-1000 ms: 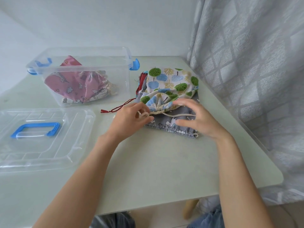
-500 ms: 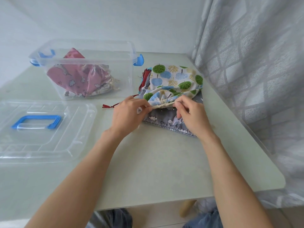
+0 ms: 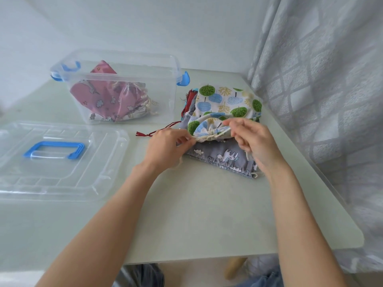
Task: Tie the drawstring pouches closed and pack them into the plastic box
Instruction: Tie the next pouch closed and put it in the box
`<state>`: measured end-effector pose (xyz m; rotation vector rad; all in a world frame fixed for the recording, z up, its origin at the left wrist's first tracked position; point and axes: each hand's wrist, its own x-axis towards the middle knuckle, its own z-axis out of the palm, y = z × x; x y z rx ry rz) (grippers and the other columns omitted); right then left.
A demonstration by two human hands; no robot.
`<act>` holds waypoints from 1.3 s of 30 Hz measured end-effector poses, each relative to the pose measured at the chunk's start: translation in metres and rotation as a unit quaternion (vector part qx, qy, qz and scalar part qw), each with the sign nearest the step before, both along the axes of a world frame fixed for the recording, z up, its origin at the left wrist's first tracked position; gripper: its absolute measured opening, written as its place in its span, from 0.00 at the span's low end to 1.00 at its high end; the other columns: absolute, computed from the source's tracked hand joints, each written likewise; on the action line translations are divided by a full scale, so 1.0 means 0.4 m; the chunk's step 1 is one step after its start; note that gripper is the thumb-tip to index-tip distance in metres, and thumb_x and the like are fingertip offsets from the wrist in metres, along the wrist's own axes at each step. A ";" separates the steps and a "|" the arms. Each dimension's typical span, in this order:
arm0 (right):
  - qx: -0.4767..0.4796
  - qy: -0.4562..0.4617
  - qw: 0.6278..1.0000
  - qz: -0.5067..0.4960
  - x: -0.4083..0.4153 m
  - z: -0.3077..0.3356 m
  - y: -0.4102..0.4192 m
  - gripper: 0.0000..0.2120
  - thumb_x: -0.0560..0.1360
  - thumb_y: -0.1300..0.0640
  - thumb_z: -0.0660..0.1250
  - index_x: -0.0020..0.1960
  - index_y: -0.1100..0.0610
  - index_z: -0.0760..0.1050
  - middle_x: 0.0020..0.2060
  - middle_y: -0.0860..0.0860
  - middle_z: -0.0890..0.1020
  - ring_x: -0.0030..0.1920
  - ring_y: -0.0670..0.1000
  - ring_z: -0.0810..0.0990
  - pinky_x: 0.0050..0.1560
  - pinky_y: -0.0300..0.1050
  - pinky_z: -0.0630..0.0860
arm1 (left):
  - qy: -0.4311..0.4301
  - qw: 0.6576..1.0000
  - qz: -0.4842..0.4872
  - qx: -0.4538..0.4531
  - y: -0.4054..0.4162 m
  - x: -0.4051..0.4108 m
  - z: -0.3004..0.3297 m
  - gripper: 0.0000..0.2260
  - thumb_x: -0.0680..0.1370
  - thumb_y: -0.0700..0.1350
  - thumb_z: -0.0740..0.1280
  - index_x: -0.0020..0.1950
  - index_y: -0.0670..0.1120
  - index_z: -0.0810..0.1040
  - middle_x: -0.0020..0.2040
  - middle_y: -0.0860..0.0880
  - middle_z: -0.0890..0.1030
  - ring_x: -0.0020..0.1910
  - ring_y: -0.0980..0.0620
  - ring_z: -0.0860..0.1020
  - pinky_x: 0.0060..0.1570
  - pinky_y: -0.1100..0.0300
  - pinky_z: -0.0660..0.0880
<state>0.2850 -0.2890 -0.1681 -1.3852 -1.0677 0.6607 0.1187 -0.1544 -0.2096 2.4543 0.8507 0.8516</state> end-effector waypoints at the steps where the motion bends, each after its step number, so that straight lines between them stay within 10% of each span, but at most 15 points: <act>1: 0.020 0.060 0.998 0.031 -0.005 0.007 0.017 0.11 0.76 0.54 0.64 0.36 0.55 0.75 0.47 0.56 0.81 0.26 0.43 0.63 0.25 0.34 0.56 | 0.003 1.000 -0.009 -0.004 0.000 0.001 -0.001 0.07 0.75 0.51 0.69 0.45 0.50 0.83 0.38 0.51 0.82 0.37 0.53 0.77 0.37 0.61 0.71; 9: -0.038 0.022 0.999 0.030 -0.003 0.004 0.106 0.09 0.80 0.61 0.59 0.52 0.55 0.77 0.34 0.49 0.80 0.24 0.44 0.60 0.21 0.33 0.55 | -0.056 0.966 -0.154 -0.202 -0.018 -0.035 0.065 0.09 0.70 0.56 0.70 0.35 0.52 0.81 0.32 0.54 0.81 0.32 0.63 0.76 0.38 0.70 0.69; 16: -0.076 -0.061 0.995 0.035 -0.018 -0.010 0.094 0.11 0.80 0.64 0.57 0.58 0.56 0.74 0.32 0.53 0.73 0.24 0.40 0.66 0.26 0.30 0.61 | -0.218 0.875 -0.267 -0.341 -0.020 -0.042 0.097 0.08 0.73 0.39 0.66 0.50 0.45 0.81 0.39 0.54 0.84 0.43 0.58 0.81 0.48 0.68 0.74; 21: -0.100 -0.094 0.990 0.036 -0.012 -0.037 0.091 0.08 0.79 0.62 0.60 0.55 0.58 0.63 0.32 0.51 0.79 0.26 0.48 0.66 0.29 0.39 0.64 | -0.157 0.915 -0.269 -0.256 -0.015 -0.021 0.081 0.19 0.74 0.32 0.66 0.57 0.53 0.76 0.53 0.57 0.82 0.48 0.57 0.82 0.50 0.67 0.75; 25: -0.097 -0.092 0.990 0.042 -0.012 -0.048 0.094 0.02 0.79 0.62 0.61 0.49 0.59 0.73 0.31 0.47 0.81 0.24 0.47 0.68 0.27 0.37 0.66 | -0.104 0.950 -0.254 -0.147 0.000 0.001 0.085 0.22 0.74 0.32 0.67 0.57 0.58 0.73 0.66 0.50 0.68 0.46 0.57 0.83 0.50 0.67 0.76; 39: -0.063 -0.015 0.998 -0.018 -0.028 -0.038 0.079 0.09 0.78 0.56 0.63 0.46 0.62 0.76 0.31 0.50 0.74 0.23 0.40 0.66 0.24 0.31 0.60 | -0.051 0.983 -0.177 -0.003 0.009 0.065 0.065 0.17 0.72 0.43 0.73 0.58 0.55 0.76 0.55 0.57 0.75 0.37 0.62 0.80 0.39 0.69 0.76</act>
